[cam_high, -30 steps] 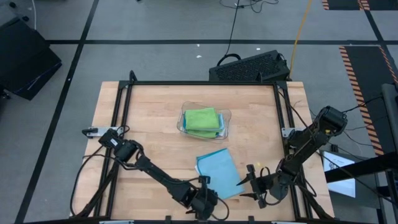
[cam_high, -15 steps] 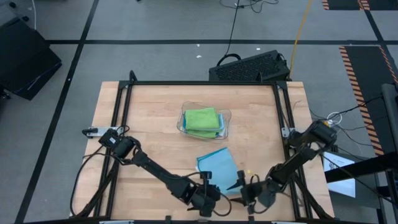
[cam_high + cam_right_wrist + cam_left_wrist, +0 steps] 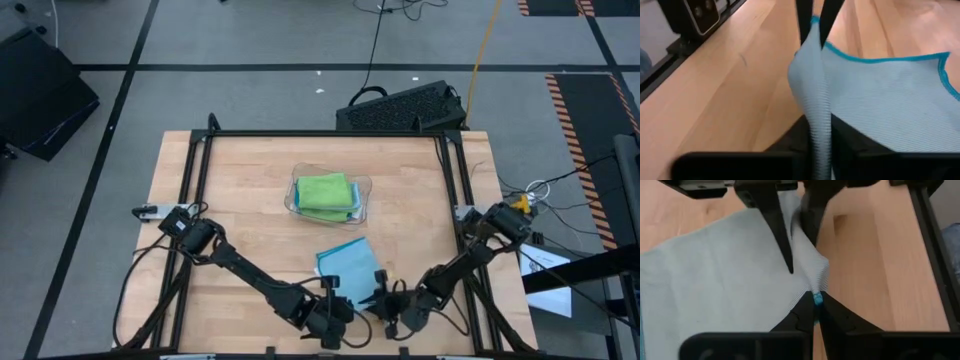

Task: Fold microfiber towels
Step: Fold the blue microfiber cloth, then stack the folded blue microfiber cloth on top of the green microfiber cloth in the transparent bin

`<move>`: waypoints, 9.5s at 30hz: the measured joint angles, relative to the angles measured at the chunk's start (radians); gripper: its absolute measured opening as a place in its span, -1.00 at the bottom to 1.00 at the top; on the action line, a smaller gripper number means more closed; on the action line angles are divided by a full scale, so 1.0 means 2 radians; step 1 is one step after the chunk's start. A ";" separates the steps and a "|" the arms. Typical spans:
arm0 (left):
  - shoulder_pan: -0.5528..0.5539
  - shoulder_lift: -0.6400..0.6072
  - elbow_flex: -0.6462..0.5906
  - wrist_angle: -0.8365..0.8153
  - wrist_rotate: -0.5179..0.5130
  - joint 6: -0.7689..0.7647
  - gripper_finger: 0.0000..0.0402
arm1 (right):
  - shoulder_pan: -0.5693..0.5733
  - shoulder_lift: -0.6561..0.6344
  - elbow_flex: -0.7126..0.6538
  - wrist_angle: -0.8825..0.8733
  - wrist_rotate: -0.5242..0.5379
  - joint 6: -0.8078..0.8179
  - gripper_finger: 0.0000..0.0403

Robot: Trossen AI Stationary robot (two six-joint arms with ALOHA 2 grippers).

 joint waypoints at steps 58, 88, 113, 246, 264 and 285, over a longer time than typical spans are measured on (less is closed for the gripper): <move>-0.042 0.041 0.000 -0.017 -0.204 -0.059 -0.97 | 0.056 -0.130 -0.037 -0.140 -0.073 0.060 0.02; -0.043 0.041 0.000 0.014 -0.200 -0.068 -0.94 | 0.120 -0.026 -0.050 -0.100 0.097 0.144 -0.13; -0.033 -0.052 0.000 0.049 -0.173 0.013 -0.97 | 0.094 -0.342 -0.049 -0.263 0.078 0.065 -0.96; -0.005 -0.102 -0.139 0.137 -0.077 -0.170 -0.59 | -0.017 -0.224 -0.134 -0.117 -0.135 -0.043 -0.08; 0.056 -0.091 -0.140 0.010 -0.027 -0.202 0.34 | -0.020 -0.224 -0.134 -0.161 -0.105 0.024 -0.05; 0.120 -0.052 -0.139 0.021 0.215 -0.274 0.35 | -0.019 -0.224 -0.134 -0.156 -0.119 -0.005 -0.06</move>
